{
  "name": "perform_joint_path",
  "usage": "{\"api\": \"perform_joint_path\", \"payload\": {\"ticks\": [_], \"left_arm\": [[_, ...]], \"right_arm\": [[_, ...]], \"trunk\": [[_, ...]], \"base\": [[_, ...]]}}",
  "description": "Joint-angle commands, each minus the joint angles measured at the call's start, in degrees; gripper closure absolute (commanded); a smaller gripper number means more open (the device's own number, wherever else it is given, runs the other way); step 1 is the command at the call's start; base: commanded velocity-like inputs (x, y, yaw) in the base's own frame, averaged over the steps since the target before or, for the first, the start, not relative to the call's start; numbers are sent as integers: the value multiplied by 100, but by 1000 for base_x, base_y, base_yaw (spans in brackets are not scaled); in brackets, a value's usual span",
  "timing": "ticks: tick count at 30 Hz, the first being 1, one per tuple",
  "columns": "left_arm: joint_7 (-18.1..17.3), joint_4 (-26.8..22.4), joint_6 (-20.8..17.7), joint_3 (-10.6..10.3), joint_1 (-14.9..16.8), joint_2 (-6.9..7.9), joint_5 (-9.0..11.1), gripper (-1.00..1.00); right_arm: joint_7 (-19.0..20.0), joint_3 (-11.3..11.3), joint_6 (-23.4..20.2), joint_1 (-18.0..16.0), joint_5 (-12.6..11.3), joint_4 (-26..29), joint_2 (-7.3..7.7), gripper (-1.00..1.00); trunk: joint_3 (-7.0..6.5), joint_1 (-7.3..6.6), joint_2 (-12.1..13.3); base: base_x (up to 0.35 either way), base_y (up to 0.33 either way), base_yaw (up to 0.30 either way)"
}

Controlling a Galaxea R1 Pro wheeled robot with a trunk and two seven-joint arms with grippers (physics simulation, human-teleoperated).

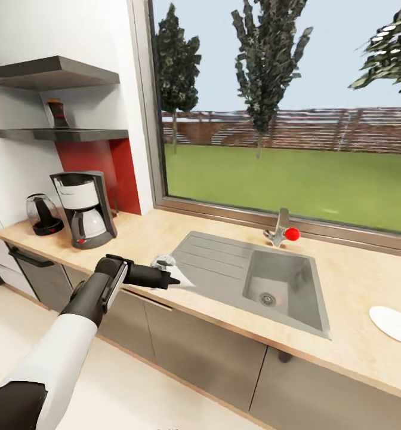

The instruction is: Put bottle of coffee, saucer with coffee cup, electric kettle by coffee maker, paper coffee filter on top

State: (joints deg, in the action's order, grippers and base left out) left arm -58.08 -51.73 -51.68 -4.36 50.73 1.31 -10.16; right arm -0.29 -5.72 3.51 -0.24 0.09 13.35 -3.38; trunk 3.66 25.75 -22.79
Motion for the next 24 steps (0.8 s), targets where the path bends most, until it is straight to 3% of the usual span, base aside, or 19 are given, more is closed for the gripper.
{"api": "perform_joint_path", "payload": {"ticks": [1, 7, 8, 10, 12, 17, 21, 23, 24], "left_arm": [[-54, -4, 0, -3, 7, 1, -74, 100], [-54, -4, 0, 2, 7, 7, -72, 100], [-60, 5, -90, 62, 85, 129, -64, 100], [-62, 0, -348, 81, 225, 236, -61, 100], [-63, 79, -582, 90, 712, 435, -47, 100], [-63, 445, -690, 104, 1484, 718, -40, 100], [-61, 1326, -717, 73, 2365, 824, -81, 100], [-61, 1923, -719, 62, 2820, 845, -232, 100], [-62, 2350, -720, 58, 3147, 843, -407, 100]], "right_arm": [[0, -34, 18, -3, 0, 1, -4, -100], [-6, -34, 19, -3, 0, 1, -4, -100], [-2, -34, 19, -3, 0, 1, -4, -100], [1, -34, 18, -3, 0, 1, -4, -100], [2, -34, 18, -3, 0, 5, -4, -100], [2, -29, 23, -3, 0, 4, -4, -100], [3, -26, 21, -3, 0, 2, -4, -100], [3, -26, 24, -3, 0, 1, -4, -100], [3, -26, 23, -3, 0, -1, -4, -100]], "trunk": [[13, 4, -13], [13, 4, -13], [13, 4, -13], [13, 4, -13], [13, 4, -13], [13, 4, -13], [17, 4, -13], [19, 4, -13], [20, 4, -13]], "base": [[0, 0, 282], [0, 0, 282], [0, 0, 282], [0, 0, 282], [0, 0, 282], [0, 0, 282], [0, 0, 279], [0, 0, 211], [0, 0, 123]]}}
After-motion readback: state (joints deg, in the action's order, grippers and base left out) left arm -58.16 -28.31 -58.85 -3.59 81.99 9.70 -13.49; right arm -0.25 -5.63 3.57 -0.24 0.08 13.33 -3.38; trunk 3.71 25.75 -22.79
